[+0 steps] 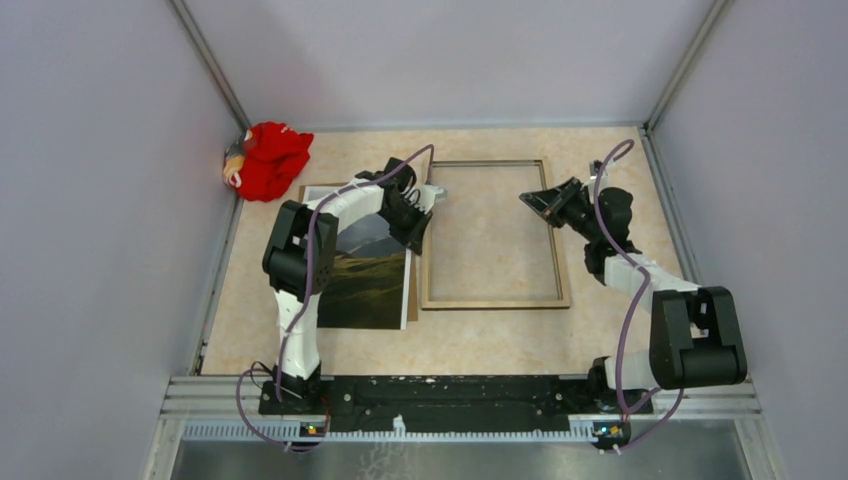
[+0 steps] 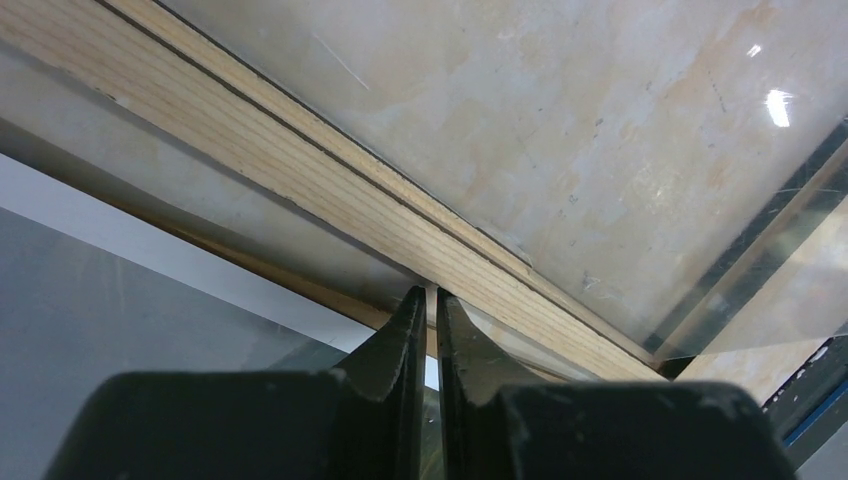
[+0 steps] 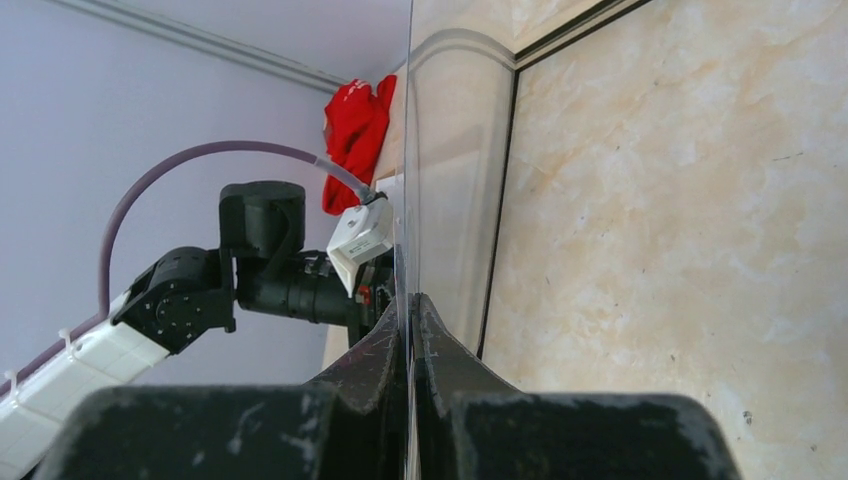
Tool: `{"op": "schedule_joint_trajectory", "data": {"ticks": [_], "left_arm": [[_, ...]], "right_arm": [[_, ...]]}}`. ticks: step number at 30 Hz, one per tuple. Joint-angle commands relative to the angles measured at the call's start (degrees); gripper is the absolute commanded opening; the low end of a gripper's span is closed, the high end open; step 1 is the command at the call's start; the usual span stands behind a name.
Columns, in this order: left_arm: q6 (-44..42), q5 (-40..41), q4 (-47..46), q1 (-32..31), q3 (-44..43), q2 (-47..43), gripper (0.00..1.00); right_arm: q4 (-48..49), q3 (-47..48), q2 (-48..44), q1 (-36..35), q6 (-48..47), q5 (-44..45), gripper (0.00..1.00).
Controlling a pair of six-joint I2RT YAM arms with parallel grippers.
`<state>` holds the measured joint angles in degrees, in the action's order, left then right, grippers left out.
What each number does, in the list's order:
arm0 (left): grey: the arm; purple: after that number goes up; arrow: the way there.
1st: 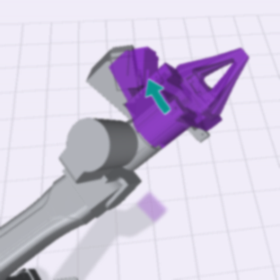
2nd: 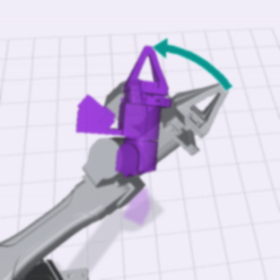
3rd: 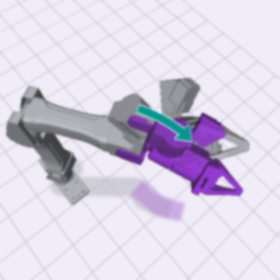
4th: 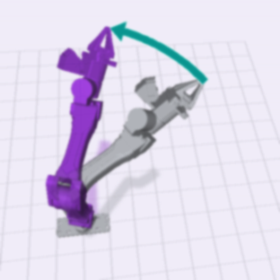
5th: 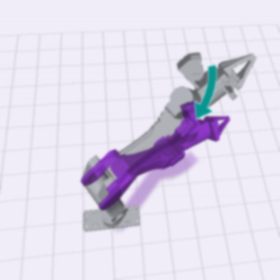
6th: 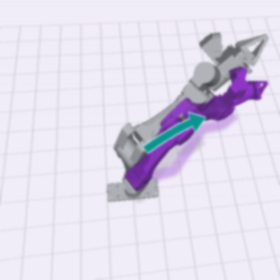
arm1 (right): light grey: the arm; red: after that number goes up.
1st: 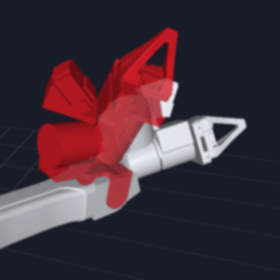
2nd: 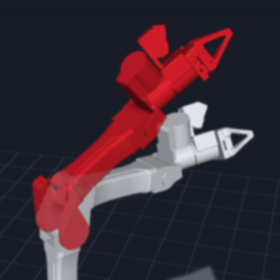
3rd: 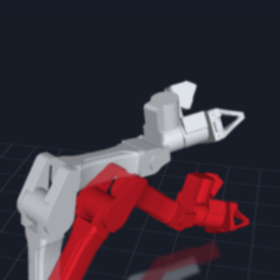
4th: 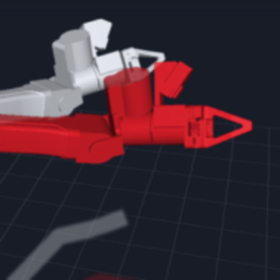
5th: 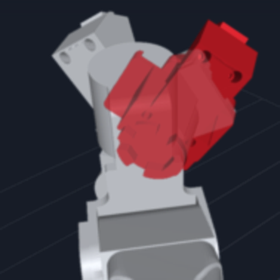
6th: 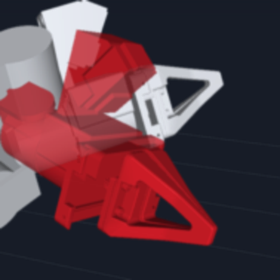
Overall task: Put the photo into the frame
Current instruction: Place the photo frame item in the photo frame.
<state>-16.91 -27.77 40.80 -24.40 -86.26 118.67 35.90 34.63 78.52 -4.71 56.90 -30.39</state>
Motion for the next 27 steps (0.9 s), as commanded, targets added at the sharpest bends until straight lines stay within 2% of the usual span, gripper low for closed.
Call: {"op": "schedule_joint_trajectory", "data": {"ticks": [1, 9, 19, 27], "left_arm": [[0.1, -3.5, -0.5, 0.4, -1.7, -0.3, 0.14], [1.2, -4.5, -1.2, 1.6, -1.9, -0.2, 0.12], [1.5, -4.8, -1.7, 1.6, -1.8, 0.4, 0.11], [1.5, -4.9, -2.0, 1.6, -1.5, 0.6, 0.10]], "right_arm": [[3.1, 1.4, -0.8, -0.4, 0.9, -2.6, 0.00], [1.0, 2.7, -0.8, -0.9, 0.2, -4.9, 0.00], [6.0, 3.2, 2.5, -2.2, 5.0, -6.7, 0.00], [3.3, 4.1, 1.7, -5.0, 4.2, -4.1, 0.00]]}}
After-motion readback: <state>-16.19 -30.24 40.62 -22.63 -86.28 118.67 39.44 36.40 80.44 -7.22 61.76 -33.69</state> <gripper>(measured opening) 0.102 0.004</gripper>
